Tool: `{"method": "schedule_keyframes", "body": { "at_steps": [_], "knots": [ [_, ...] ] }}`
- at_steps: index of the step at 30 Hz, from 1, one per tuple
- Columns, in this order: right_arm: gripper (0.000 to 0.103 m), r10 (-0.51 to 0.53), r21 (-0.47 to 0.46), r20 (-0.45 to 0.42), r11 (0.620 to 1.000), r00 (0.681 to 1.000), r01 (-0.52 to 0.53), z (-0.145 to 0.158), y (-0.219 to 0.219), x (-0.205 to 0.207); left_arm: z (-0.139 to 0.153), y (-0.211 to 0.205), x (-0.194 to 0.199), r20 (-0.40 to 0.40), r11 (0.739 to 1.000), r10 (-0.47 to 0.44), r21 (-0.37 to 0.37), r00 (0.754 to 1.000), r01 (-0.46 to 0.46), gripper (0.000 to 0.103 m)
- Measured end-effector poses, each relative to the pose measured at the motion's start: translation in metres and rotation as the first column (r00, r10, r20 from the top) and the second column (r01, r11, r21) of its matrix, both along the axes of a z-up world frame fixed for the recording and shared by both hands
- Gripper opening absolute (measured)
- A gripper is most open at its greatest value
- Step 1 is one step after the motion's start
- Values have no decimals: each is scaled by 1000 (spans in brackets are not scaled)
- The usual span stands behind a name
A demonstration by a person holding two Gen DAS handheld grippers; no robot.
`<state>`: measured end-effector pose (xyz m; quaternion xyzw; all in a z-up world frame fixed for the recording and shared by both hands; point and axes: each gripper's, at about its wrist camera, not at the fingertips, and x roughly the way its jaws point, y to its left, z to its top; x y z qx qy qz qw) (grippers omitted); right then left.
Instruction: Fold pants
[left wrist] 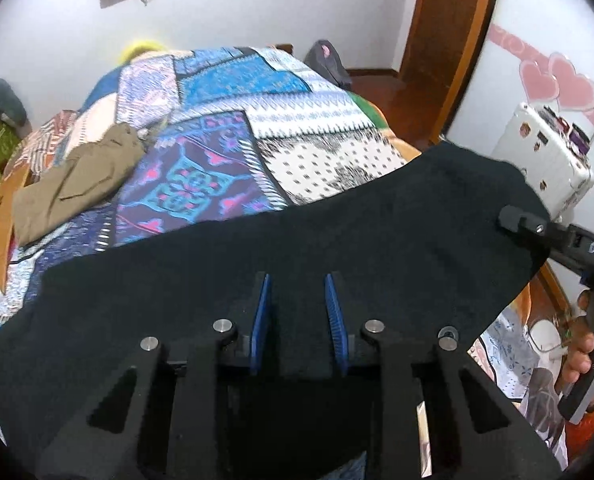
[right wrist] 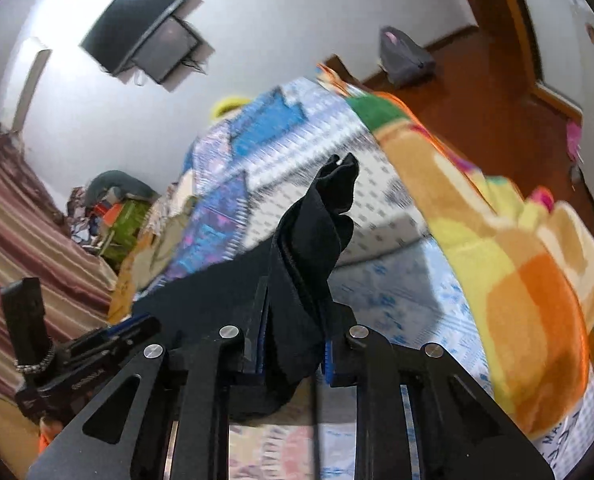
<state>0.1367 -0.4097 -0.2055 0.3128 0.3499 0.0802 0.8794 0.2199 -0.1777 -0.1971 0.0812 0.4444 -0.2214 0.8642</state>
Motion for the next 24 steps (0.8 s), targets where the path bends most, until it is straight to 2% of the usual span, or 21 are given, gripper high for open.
{"method": "schedule_keyframes", "body": {
  "at_steps": [1, 3, 5, 8, 12, 18, 24],
  "knots": [
    [18, 8, -5, 15, 1000, 1000, -8, 6, 4, 1, 5, 6, -1, 9, 1000, 10, -6, 1000, -10, 30],
    [18, 31, -15, 51, 999, 998, -31, 21, 15, 3, 12, 18, -2, 19, 1000, 28, -15, 999, -27, 41],
    [18, 51, -27, 77, 998, 996, -49, 33, 28, 6, 20, 33, -4, 38, 998, 52, -26, 998, -51, 48],
    [18, 80, -41, 100, 996, 992, -77, 45, 47, 9, 29, 57, -9, 63, 996, 77, -46, 995, -74, 49],
    [18, 133, -72, 120, 989, 984, -125, 58, 74, 19, 36, 91, -15, 76, 990, 119, -85, 990, -112, 59],
    [18, 225, -114, 136, 971, 965, -210, 70, 127, 31, 36, 144, -28, 87, 979, 178, -119, 980, -167, 62],
    [18, 362, -154, 93, 926, 928, -345, 57, 199, 47, 25, 197, -41, 67, 960, 259, -126, 964, -249, 62]
  ]
}}
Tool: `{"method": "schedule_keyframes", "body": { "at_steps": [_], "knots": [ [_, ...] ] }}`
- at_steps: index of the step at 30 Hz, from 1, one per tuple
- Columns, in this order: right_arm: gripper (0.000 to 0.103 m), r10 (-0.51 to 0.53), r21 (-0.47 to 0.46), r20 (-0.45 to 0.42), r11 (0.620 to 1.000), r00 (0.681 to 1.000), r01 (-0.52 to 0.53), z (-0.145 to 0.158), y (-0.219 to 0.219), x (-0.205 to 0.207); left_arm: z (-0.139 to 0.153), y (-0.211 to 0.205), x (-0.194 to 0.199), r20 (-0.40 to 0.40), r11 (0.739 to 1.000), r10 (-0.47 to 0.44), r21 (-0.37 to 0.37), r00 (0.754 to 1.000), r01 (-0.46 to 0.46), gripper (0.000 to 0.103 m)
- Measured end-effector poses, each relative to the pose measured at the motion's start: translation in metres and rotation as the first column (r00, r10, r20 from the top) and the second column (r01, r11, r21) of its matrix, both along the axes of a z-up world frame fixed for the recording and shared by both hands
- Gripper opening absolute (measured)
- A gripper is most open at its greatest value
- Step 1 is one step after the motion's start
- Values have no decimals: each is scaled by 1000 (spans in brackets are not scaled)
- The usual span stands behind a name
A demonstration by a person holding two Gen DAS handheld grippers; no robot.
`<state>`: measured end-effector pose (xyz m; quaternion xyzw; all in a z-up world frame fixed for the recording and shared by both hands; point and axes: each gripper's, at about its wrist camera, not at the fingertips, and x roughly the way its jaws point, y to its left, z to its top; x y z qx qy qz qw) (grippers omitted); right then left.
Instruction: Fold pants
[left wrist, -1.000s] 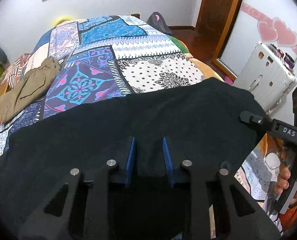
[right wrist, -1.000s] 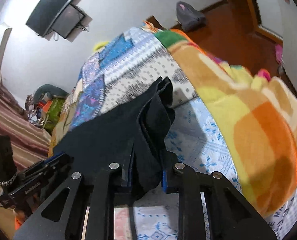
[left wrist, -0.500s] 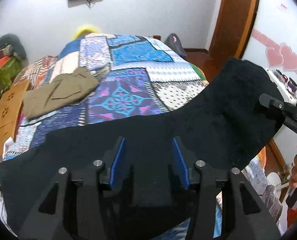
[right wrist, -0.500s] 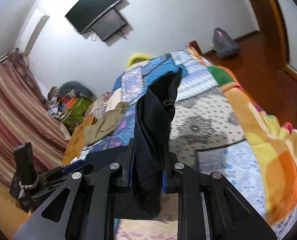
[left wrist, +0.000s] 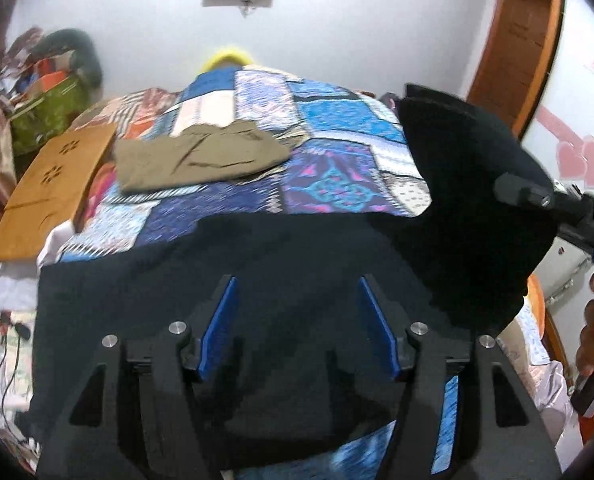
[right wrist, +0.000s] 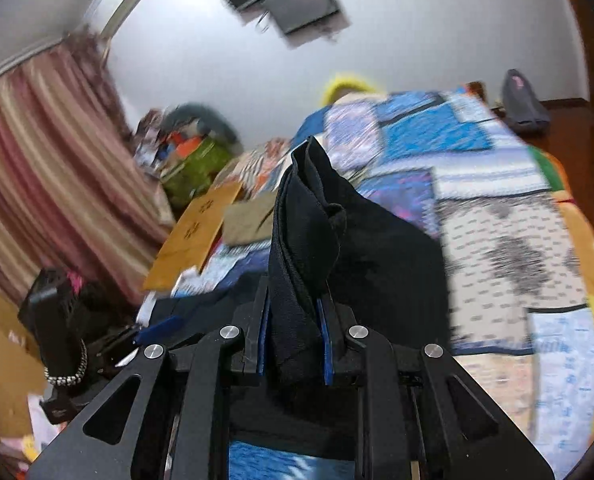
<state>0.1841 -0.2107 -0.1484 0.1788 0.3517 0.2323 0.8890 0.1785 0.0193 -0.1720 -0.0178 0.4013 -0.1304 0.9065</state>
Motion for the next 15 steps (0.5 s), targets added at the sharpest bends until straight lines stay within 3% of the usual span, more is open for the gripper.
{"method": "schedule_keyframes", "body": {
  "at_steps": [9, 13, 15],
  "knots": [
    [18, 191, -118, -144, 971, 971, -208, -70, 94, 2, -18, 47, -10, -41, 995, 103, 18, 994, -103, 62],
    [28, 201, -203, -170, 951, 965, -234, -81, 105, 1, -19, 52, -8, -51, 992, 123, 8, 991, -123, 62],
    [39, 214, -214, -179, 944, 960, -251, -77, 103, 1, -17, 52, -7, -46, 992, 124, 8, 991, -124, 62]
  ]
}}
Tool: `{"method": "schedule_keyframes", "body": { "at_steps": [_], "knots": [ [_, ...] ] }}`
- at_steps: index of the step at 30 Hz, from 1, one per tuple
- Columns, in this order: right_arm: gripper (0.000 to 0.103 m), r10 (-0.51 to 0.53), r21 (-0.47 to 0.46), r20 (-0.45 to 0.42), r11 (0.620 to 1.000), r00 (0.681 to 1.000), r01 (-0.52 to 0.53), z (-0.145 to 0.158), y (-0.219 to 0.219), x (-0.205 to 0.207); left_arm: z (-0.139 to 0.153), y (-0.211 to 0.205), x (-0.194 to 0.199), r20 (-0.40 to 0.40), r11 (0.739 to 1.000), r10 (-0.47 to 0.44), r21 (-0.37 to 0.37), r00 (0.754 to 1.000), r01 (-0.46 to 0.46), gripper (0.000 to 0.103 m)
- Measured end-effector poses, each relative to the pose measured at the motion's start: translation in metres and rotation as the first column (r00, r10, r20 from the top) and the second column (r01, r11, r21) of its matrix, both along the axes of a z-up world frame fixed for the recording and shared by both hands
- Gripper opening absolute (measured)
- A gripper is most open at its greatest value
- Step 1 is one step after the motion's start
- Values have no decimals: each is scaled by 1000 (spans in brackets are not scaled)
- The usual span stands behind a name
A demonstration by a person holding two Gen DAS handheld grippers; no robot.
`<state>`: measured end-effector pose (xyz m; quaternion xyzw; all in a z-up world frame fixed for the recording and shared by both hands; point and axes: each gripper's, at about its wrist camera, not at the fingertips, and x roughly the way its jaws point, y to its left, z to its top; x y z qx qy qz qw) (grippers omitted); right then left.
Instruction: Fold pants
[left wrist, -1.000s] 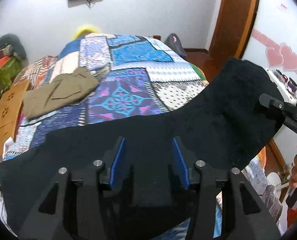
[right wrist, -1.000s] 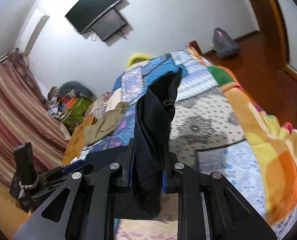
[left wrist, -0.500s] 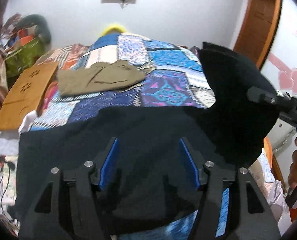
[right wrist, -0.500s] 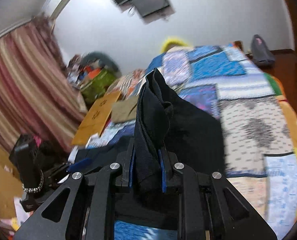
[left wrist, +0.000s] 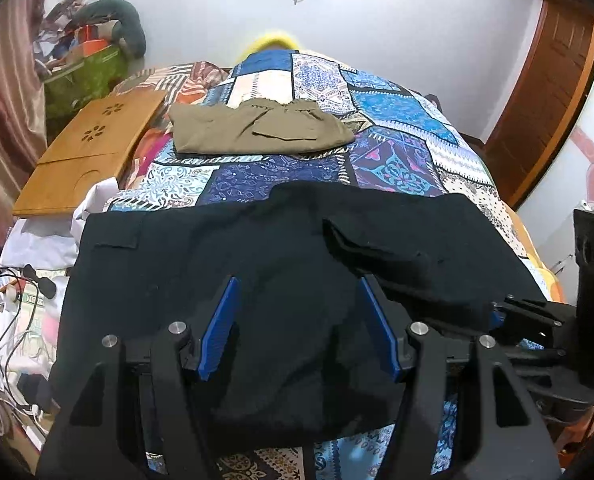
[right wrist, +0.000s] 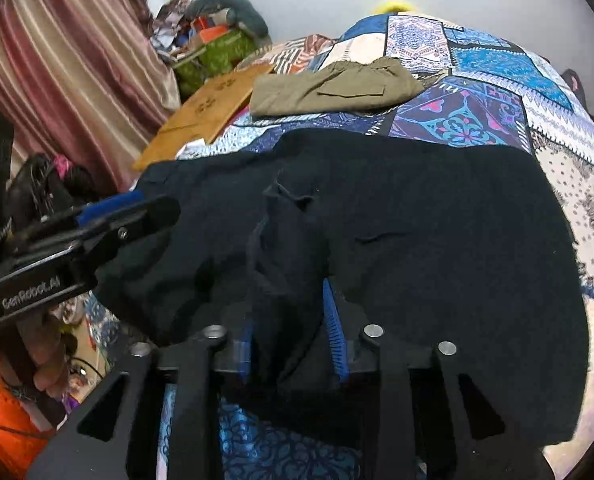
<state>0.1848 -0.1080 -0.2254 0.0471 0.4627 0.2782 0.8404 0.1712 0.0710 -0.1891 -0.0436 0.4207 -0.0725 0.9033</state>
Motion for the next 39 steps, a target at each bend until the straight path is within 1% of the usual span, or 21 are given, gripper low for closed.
{"method": "schedule_keyframes", "body": {
  "at_steps": [1, 2, 5, 7, 8, 11, 13, 16, 19, 20, 21, 22, 24, 25, 28, 30, 32, 35, 36, 37, 39],
  "knots": [
    [48, 5, 3, -7, 1000, 1000, -5, 2, -2, 1, 2, -2, 2, 5, 1000, -1, -1, 1000, 1, 62],
    [51, 8, 4, -14, 1000, 1000, -8, 4, -3, 0, 5, -3, 3, 9, 1000, -2, -2, 1000, 2, 62],
    [51, 23, 12, -6, 1000, 1000, -23, 17, -14, -4, 12, -10, 6, 24, 1000, -9, -8, 1000, 9, 62],
    [51, 17, 15, 27, 1000, 999, -17, 26, -24, -6, 15, -18, 9, 30, 1000, -20, -16, 999, 20, 70],
    [51, 3, 16, 60, 1000, 998, -4, 33, -32, -8, 16, -21, 10, 33, 999, -24, -21, 999, 25, 74],
    [51, -35, -31, 144, 999, 989, 40, 48, -54, -9, 19, -34, 17, 35, 999, -39, -29, 999, 40, 74],
    [51, -51, -42, 161, 997, 986, 59, 54, -69, -4, 20, -43, 21, 39, 999, -46, -25, 998, 47, 74],
    [51, -76, -50, 165, 995, 983, 85, 52, -85, 1, 19, -58, 26, 36, 997, -70, -26, 997, 70, 74],
    [51, -105, -87, 155, 989, 982, 120, 38, -97, 8, 6, -76, 30, 16, 996, -93, 16, 996, 93, 74],
    [51, -109, -92, 142, 988, 984, 122, 31, -99, 9, 1, -81, 31, 6, 995, -96, 32, 995, 96, 69],
    [51, -105, -99, 129, 988, 986, 118, 24, -101, 10, -6, -85, 33, -6, 994, -94, 50, 996, 94, 59],
    [51, -100, -104, 117, 988, 988, 112, 16, -101, 11, -16, -90, 35, -30, 993, -91, 71, 995, 93, 54],
    [44, -84, -122, 92, 988, 992, 95, 3, -103, 10, -34, -97, 38, -75, 990, -97, 95, 992, 104, 36],
    [42, -77, -135, 84, 987, 994, 87, -4, -105, 10, -42, -98, 38, -89, 988, -95, 110, 992, 104, 34],
    [41, -61, -144, 116, 987, 991, 78, -9, -111, -1, -57, -99, 34, -88, 983, -107, 137, 990, 119, 34],
    [41, -50, -151, 112, 986, 992, 67, -9, -114, -4, -59, -95, 30, -77, 982, -108, 145, 991, 119, 35],
    [41, -54, -134, 93, 989, 994, 66, -10, -120, -5, -58, -90, 28, -81, 982, -104, 151, 991, 116, 35],
    [41, -57, -123, 67, 990, 996, 65, -7, -127, -10, -54, -77, 21, -79, 979, -100, 170, 992, 112, 39],
    [41, -63, -120, 59, 990, 996, 70, -6, -128, -12, -52, -70, 17, -74, 979, -99, 173, 992, 111, 45],
    [41, -67, -117, 54, 990, 996, 73, -3, -129, -15, -48, -65, 15, -68, 978, -92, 181, 993, 103, 45],
    [41, -75, -122, 65, 989, 995, 83, 2, -130, -19, -41, -48, 6, -43, 968, -40, 248, 998, 49, 45]
  ]
}}
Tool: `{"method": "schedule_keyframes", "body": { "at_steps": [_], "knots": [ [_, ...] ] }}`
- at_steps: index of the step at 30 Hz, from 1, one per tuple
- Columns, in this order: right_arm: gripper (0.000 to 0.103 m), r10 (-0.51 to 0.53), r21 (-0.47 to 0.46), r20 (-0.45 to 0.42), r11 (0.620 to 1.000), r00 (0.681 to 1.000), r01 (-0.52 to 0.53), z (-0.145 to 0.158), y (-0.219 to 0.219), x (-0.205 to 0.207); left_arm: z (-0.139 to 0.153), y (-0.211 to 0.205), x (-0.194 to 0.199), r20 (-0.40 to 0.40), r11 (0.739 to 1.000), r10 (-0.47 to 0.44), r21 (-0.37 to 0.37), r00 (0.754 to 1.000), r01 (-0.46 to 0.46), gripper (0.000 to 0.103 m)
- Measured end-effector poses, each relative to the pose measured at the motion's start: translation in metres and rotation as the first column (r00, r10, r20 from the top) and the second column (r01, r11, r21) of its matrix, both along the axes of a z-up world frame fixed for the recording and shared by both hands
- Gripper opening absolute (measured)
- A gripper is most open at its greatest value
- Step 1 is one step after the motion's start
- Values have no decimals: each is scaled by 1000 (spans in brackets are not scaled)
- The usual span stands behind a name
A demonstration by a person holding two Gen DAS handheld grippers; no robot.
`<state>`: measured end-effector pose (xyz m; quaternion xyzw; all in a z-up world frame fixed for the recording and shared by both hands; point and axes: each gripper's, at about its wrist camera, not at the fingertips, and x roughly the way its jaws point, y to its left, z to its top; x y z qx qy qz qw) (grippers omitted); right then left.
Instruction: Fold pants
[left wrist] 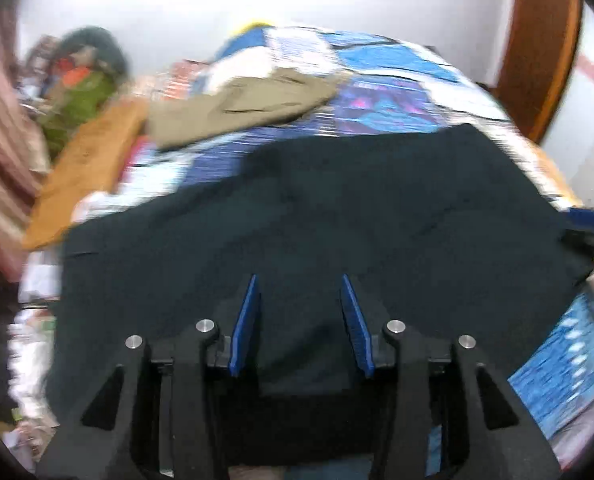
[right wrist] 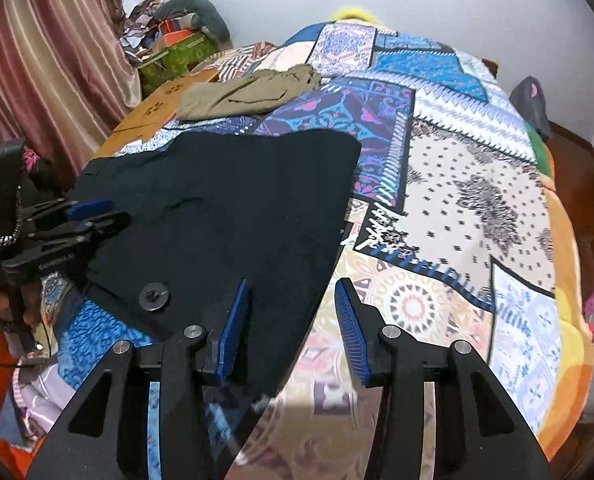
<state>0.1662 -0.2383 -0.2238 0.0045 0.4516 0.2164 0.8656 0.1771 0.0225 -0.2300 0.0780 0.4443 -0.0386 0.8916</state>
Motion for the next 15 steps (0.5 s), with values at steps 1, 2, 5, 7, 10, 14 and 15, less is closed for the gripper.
{"method": "schedule_keyframes", "body": {
  "at_steps": [1, 2, 5, 7, 10, 14, 15],
  "knots": [
    [41, -3, -13, 11, 1000, 1000, 4, 5, 1, -4, 5, 14, -5, 11, 1000, 26, 16, 1000, -27, 45],
    [41, -4, -19, 17, 1000, 1000, 5, 7, 2, -4, 9, 26, -9, 13, 999, 47, 8, 999, -47, 45],
    [42, 5, -10, 54, 1000, 999, -5, 23, 10, -5, 21, 71, -20, 10, 990, 139, -42, 990, -138, 45],
    [43, 16, 2, 82, 1000, 996, -16, 33, 18, -3, 29, 101, -31, 25, 978, 202, -52, 979, -201, 47],
    [43, 46, 13, 126, 999, 991, -48, 46, 38, 1, 37, 134, -48, 55, 959, 282, -38, 958, -280, 54],
    [44, 97, 11, 156, 995, 983, -100, 53, 70, 6, 40, 168, -71, 48, 934, 350, -96, 936, -344, 62],
    [44, 116, 14, 157, 993, 981, -120, 53, 80, 7, 39, 177, -78, 37, 926, 365, -117, 930, -359, 63]
  ]
}}
